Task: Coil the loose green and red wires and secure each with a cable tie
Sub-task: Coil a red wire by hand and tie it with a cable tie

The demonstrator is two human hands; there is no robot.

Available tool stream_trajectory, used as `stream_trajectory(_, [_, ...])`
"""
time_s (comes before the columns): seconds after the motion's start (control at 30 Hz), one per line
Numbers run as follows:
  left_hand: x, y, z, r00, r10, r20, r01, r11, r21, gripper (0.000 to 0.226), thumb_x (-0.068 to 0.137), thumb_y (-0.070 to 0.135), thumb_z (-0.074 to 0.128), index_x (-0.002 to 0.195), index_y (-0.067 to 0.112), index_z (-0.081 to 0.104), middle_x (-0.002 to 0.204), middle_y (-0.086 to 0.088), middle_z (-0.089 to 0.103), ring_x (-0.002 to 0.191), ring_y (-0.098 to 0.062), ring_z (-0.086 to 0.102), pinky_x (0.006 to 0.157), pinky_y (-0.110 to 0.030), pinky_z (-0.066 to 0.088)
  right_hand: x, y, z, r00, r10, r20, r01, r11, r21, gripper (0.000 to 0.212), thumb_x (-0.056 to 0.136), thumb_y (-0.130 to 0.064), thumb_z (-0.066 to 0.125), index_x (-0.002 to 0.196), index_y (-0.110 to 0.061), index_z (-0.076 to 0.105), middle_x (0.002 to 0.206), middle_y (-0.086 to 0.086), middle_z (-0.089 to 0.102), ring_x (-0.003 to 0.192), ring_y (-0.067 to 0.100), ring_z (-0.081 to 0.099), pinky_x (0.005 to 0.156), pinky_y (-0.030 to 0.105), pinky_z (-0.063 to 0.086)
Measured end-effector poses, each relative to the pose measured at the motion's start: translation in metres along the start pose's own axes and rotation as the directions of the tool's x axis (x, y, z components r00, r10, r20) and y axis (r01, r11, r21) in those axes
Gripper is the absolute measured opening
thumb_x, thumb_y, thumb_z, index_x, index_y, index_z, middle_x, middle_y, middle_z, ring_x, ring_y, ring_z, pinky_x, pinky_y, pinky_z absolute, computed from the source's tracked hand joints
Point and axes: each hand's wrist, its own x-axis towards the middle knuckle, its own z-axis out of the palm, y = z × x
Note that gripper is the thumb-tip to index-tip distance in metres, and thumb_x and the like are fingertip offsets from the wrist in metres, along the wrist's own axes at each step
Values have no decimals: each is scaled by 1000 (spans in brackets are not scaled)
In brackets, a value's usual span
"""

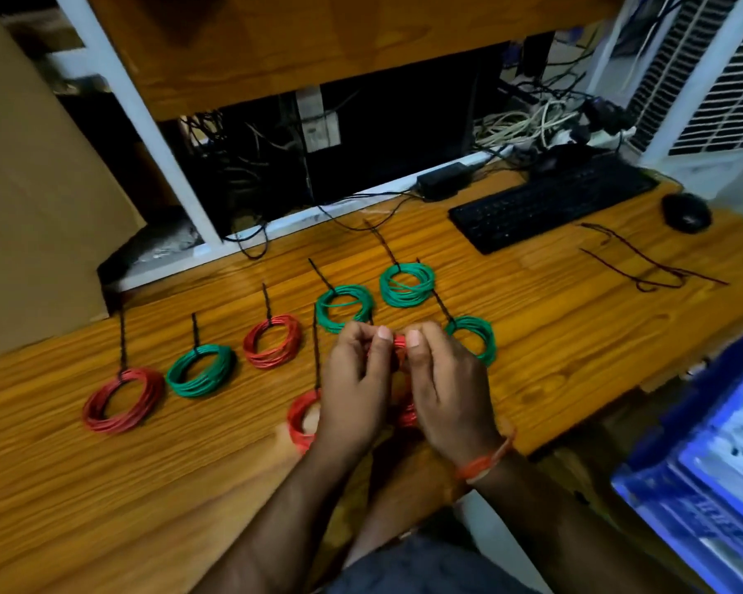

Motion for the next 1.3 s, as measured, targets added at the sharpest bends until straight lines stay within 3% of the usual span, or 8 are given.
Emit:
stream_trajectory(0.13, [7,8,54,999,-26,32,26,1000,-6,30,97,48,55,86,20,57,73,-6,69,65,-24,62,62,-49,49,26,33,-41,923,333,193,-381,864,330,49,106,-46,41,71,-19,61,62,-5,61,59,10,56,55,30,41])
stream_trajectory(0.27, [11,16,96,990,-135,50,141,979,-147,17,106,20,53,93,10,54,63,-2,65,46,-8,52,45,-25,40,38,75,-79,772,275,574,-615,554,561,31,107,-29,46,89,-10,63,63,-3,51,50,7,39,41,19,28])
stream_trajectory(0.57, [9,23,164,974,-191,124,207,970,-126,30,103,38,56,95,9,57,73,-12,67,61,-25,55,55,-37,42,40,136,-118,880,243,407,-444,727,524,39,100,-42,51,73,-15,56,63,-6,49,61,9,46,62,31,38])
stream_trajectory(0.77, [6,9,195,968,-217,127,226,972,-61,28,106,25,55,86,5,56,63,7,60,58,-10,53,57,-29,43,56,167,-152,868,329,373,-420,886,195,62,99,-70,43,88,-17,73,74,2,71,70,14,67,63,36,52])
stream_trajectory(0.87, [-1,1,211,960,-233,158,248,966,-81,33,105,29,55,90,0,53,74,-5,59,69,-17,55,60,-27,47,67,198,-171,950,283,135,-272,958,-95,33,105,-40,53,90,-18,73,81,-2,68,76,15,63,64,29,47])
stream_trajectory(0.97, [-3,-11,222,948,-278,153,296,948,-115,36,98,51,57,91,16,54,82,-20,60,73,-23,55,65,-46,49,80,235,-188,949,314,-7,-298,893,-336,14,97,-18,61,103,-15,72,102,9,67,98,29,59,83,35,46])
stream_trajectory(1.1, [1,-19,226,921,-368,124,385,907,-169,30,91,61,58,87,30,58,83,-11,61,75,-24,53,67,-45,43,92,263,-204,937,336,-91,-326,751,-574,34,96,-24,61,127,-9,64,121,21,59,116,39,48,96,40,37])
stream_trajectory(1.3, [4,-21,228,918,-380,114,396,896,-203,28,94,54,58,88,26,59,88,-14,65,74,-24,52,65,-41,41,87,268,-192,945,327,27,-217,684,-696,32,96,-37,55,115,-13,65,130,12,52,118,33,42,95,44,46])
